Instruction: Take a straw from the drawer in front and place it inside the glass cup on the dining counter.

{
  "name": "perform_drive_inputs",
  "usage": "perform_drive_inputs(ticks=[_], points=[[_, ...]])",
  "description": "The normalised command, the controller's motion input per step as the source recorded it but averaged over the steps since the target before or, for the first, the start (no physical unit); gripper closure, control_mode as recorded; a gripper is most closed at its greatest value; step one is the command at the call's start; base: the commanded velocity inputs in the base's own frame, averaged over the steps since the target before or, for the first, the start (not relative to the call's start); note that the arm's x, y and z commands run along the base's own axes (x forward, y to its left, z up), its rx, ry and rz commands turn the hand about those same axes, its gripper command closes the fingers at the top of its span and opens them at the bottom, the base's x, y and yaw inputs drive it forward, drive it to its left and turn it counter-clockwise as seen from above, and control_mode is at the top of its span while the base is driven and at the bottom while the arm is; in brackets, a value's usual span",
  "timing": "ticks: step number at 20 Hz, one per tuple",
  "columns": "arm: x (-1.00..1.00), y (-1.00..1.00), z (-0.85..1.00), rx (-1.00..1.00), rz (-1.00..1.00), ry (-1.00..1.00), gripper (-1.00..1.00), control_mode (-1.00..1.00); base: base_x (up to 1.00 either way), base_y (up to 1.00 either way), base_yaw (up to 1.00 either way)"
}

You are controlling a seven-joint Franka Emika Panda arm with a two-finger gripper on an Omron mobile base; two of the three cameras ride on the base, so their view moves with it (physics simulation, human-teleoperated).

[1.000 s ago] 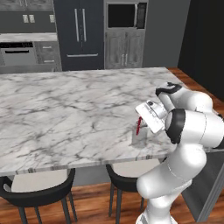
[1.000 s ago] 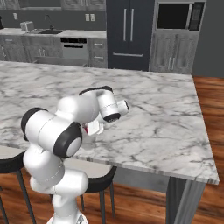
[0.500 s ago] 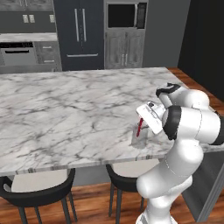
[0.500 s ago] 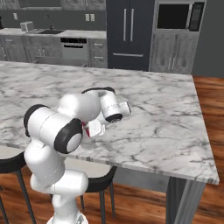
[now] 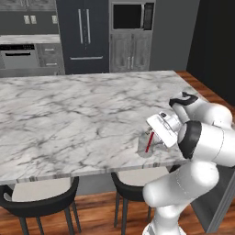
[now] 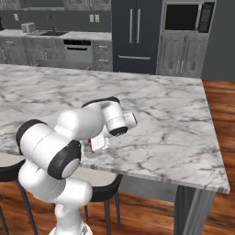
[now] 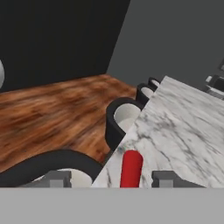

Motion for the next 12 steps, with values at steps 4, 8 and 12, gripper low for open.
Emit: perform_drive_inputs(ticks=[4,8,12], points=[[0.0,0.0,0.05,0.0,0.0,-0.1,-1.0,-1.0,0.0,0.0,0.0],[0.16,0.0,0.32,-0.09,-0.01,-0.21,-1.0,-1.0,0.0,0.0,0.0],[0.13,0.0,0.53,-0.22,0.0,-0.27,-1.0,-1.0,0.0,0.0,0.0]])
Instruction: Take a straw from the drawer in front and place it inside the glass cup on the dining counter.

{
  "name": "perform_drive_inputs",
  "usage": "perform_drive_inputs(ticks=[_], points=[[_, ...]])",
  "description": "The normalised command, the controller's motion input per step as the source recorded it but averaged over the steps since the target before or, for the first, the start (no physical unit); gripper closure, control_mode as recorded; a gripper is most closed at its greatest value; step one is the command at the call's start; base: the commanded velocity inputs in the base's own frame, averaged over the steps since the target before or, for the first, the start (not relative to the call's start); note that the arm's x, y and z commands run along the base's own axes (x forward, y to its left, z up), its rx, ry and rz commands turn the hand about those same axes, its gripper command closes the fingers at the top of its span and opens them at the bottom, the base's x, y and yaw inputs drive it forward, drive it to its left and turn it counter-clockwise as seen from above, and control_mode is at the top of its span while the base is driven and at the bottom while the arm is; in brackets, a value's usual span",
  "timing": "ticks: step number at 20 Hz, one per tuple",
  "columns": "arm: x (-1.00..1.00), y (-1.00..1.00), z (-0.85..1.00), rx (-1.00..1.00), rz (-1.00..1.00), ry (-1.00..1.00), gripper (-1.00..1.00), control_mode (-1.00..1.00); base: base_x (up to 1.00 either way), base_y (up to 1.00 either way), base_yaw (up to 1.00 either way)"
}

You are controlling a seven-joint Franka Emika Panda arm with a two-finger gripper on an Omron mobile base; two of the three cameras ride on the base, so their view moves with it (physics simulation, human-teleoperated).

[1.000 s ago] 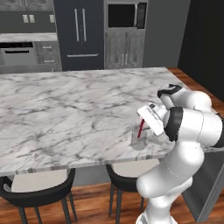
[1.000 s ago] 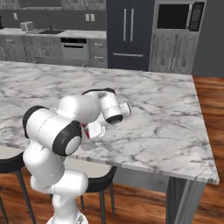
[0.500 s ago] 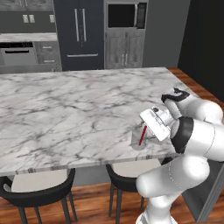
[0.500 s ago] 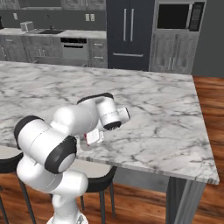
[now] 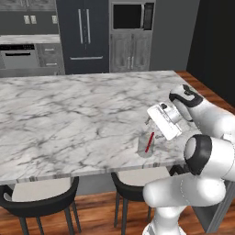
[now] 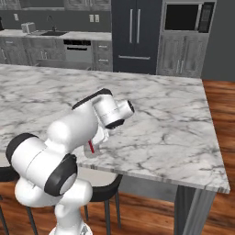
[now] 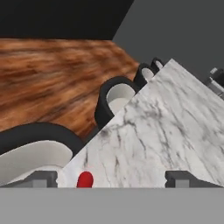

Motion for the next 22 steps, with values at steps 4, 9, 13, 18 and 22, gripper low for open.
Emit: perform_drive_inputs(ticks=[4,9,13,18,22], points=[[-0.11,0.0,0.63,-0.34,0.0,-0.37,-1.0,-1.0,0.0,0.0,0.0],[-0.64,0.0,0.49,-0.35,0.03,-0.4,-1.0,-1.0,0.0,0.0,0.0],[-0.83,0.0,0.41,-0.32,0.12,-0.31,-1.0,-1.0,0.0,0.0,0.0],[-0.93,0.0,0.37,-0.29,0.19,-0.28,-1.0,-1.0,0.0,0.0,0.0],[-0.56,0.0,0.31,-0.2,0.2,-0.12,-1.0,-1.0,0.0,0.0,0.0]])
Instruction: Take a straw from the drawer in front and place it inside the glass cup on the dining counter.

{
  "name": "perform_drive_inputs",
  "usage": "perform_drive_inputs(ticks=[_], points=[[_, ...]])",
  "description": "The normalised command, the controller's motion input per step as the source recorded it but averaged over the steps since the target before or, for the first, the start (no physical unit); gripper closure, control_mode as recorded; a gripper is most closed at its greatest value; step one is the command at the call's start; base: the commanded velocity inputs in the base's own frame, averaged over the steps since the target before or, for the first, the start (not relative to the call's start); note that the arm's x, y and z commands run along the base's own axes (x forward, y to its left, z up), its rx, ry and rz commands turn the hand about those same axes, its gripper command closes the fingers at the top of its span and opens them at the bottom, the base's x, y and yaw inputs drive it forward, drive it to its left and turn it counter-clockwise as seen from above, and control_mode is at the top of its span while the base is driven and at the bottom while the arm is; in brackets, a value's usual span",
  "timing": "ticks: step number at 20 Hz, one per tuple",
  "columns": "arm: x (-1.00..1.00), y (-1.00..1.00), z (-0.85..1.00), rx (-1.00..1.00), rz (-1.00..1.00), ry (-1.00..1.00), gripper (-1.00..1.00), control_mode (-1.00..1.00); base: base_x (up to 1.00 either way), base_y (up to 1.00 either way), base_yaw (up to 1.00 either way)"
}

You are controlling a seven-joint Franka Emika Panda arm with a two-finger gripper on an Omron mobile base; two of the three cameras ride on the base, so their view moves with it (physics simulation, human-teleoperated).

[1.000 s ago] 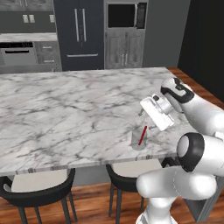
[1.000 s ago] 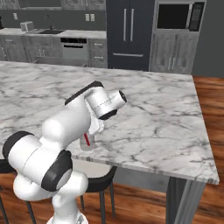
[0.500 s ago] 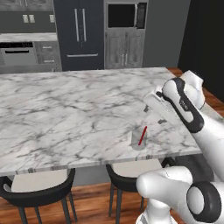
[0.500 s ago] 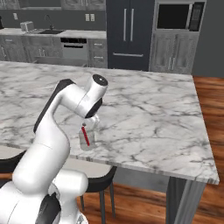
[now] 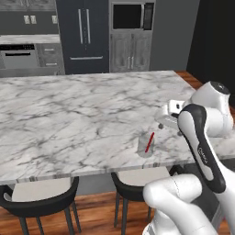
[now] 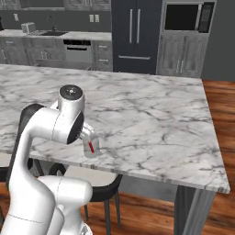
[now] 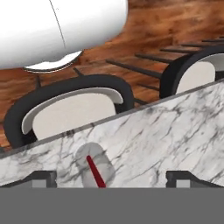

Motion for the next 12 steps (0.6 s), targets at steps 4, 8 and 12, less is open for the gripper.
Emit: perform_drive_inputs(ticks=[4,8,12], points=[[-0.28,0.02,0.25,-0.1,0.2,0.02,-1.0,-1.0,0.0,0.0,0.0],[-0.37,0.07,0.16,-0.08,0.15,0.05,-1.0,-1.0,0.0,0.0,0.0],[-0.32,0.2,0.14,-0.1,0.07,0.09,-1.0,-1.0,0.0,0.0,0.0]])
